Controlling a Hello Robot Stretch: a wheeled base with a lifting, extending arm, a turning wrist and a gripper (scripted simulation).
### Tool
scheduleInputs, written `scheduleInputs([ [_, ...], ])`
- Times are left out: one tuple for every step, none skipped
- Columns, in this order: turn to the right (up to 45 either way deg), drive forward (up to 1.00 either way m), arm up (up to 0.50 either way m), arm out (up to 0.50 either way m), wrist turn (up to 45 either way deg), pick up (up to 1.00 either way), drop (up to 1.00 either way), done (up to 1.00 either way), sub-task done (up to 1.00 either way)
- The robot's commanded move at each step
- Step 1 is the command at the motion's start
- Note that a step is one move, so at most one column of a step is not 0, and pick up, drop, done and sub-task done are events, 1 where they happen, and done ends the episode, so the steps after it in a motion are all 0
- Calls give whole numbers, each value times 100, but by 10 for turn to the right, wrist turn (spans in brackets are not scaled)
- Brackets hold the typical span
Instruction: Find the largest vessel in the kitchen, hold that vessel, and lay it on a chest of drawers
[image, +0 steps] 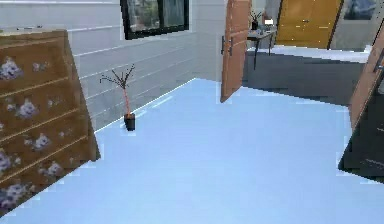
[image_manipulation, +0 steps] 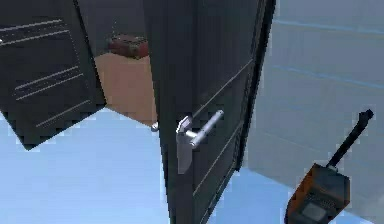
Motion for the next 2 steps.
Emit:
scheduleInputs([
  [330, 0, 0, 0, 0, 0, 0, 0, 0],
  [0, 100, 0, 0, 0, 0, 0, 0, 0],
])
